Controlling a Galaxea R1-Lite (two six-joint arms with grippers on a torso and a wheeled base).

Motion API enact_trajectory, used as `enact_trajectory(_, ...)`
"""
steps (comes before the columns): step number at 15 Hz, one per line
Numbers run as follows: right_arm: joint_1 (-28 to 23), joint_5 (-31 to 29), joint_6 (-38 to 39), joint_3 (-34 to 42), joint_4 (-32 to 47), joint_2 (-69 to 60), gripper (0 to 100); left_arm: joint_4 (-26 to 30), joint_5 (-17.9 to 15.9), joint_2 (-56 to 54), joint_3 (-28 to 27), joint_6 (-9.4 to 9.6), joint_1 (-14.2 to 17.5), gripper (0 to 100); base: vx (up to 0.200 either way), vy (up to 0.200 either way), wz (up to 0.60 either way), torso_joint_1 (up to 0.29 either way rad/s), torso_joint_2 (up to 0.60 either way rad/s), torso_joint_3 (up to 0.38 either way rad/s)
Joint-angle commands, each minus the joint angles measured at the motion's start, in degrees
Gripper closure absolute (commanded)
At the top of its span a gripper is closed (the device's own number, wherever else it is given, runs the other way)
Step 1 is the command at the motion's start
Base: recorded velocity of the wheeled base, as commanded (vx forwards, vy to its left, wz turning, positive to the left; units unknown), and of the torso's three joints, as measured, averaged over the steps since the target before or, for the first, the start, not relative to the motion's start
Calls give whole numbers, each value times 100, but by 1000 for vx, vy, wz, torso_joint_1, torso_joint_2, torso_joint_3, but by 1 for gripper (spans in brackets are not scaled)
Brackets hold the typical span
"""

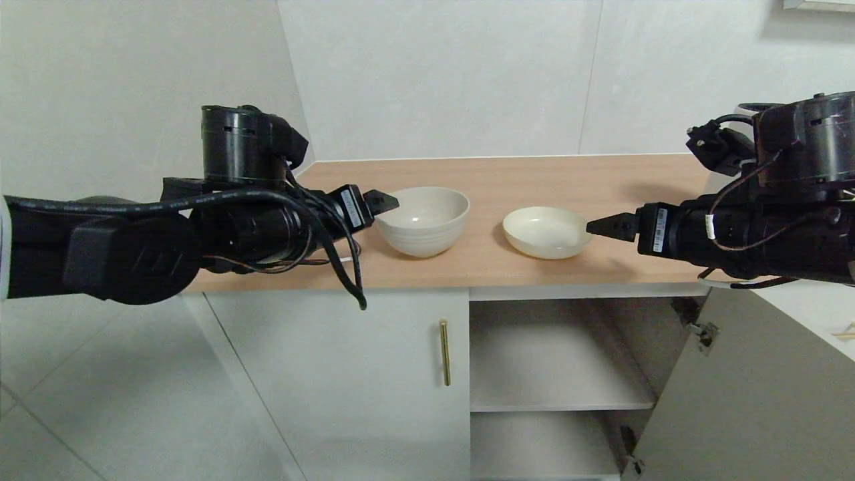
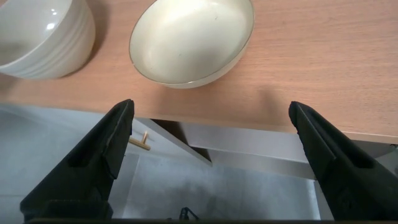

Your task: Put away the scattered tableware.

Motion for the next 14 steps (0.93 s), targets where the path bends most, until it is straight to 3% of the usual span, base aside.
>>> enact_trajectory(1, 3, 1, -1, 0, -2, -14, 0, -6, -12, 114, 2, -1, -62, 0, 0, 0, 0, 0, 0, 0)
enact_trajectory(4, 3, 1, -1, 8, -2, -14, 0, -6, -12, 228, 2, -1, -124, 0, 0, 0, 0, 0, 0, 0)
enact_trajectory(5, 3, 1, -1, 8, -2, -14, 0, -6, -12, 237, 2, -1, -124, 100, 0, 0, 0, 0, 0, 0)
enact_trajectory(14, 3, -184, -1, -150, 25, 311, 0, -6, -30, 131, 20, -10, -168, 100, 0, 0, 0, 0, 0, 0)
